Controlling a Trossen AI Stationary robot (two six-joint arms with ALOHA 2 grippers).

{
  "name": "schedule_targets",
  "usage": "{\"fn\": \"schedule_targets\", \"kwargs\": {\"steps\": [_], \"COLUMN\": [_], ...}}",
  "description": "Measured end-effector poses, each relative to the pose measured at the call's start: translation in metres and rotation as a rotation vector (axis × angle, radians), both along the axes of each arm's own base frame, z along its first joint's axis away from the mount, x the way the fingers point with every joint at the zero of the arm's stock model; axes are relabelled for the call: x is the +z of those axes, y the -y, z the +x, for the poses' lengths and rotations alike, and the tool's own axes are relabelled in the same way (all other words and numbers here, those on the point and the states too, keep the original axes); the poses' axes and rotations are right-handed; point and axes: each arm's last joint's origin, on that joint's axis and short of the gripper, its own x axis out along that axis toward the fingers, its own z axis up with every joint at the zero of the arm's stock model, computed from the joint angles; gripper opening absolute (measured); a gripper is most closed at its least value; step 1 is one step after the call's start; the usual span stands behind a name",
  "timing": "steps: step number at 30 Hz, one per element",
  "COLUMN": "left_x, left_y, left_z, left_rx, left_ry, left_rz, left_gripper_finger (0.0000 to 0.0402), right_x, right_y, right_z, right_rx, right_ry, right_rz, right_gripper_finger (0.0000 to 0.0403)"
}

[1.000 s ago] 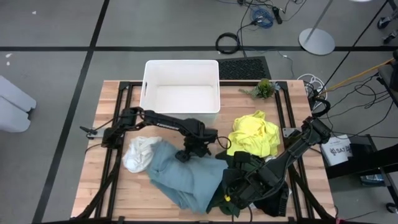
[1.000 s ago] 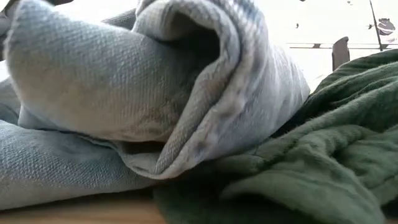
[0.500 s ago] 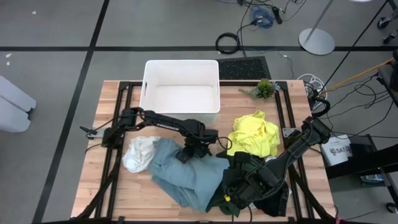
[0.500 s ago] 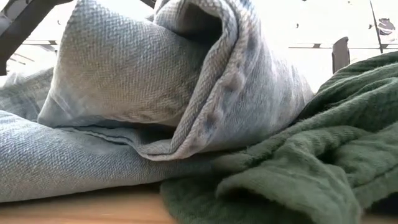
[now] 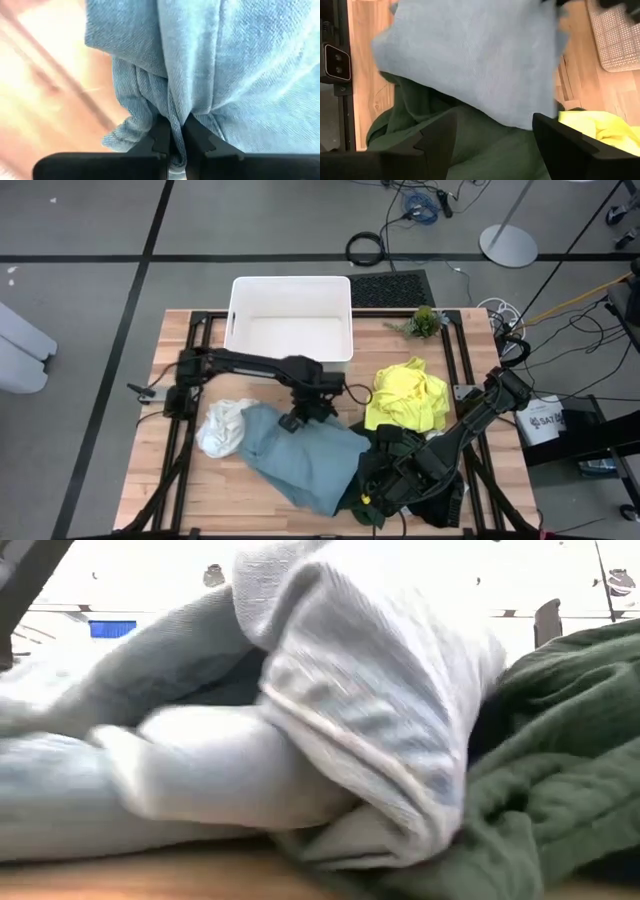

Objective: Fold laundry
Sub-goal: Put the folded blue pants into the white laundry bin

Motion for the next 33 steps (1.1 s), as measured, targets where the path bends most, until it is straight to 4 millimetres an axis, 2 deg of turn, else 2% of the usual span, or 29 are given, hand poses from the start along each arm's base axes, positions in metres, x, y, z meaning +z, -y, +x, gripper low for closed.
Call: {"fn": "schedule_targets", "kwargs": {"steps": [5,8,13,18,24,29,33], "left_x": [0.047,0.066,0.078,0.081,0.096,0.128,0.158], "left_y": [0.000,0.002,0.004,0.001,-0.019,-0.049,-0.063], "left_z": [-0.023,-0.034,-0.041,-0.042,-0.053,-0.078,-0.103], "left_rx": [0.026,0.020,0.021,0.104,0.174,0.299,0.336], "left_ry": [0.075,0.115,0.134,0.097,0.111,0.187,0.284], "left_rz": [-0.018,-0.057,-0.145,-0.248,-0.391,-0.497,-0.568], "left_gripper_finger": [0.0023,0.0023,0.0023,0.0023,0.0022,0.0022,0.0022], "right_x": [0.000,0.000,0.000,0.000,0.000,0.001,0.005], "right_y": [0.000,0.001,0.001,0.001,0.001,0.001,0.002], "right_z": [-0.001,-0.001,-0.001,-0.001,0.000,-0.001,-0.002], "right_rx": [0.000,0.001,0.001,-0.001,-0.019,-0.030,-0.044], "right_ry": [-0.005,-0.006,-0.004,-0.003,0.001,0.007,0.026], "right_rz": [-0.006,-0.012,-0.013,-0.011,-0.001,0.007,0.019], "right_gripper_finger": [0.0247,0.0247,0.0247,0.0247,0.0247,0.0247,0.0247]}}
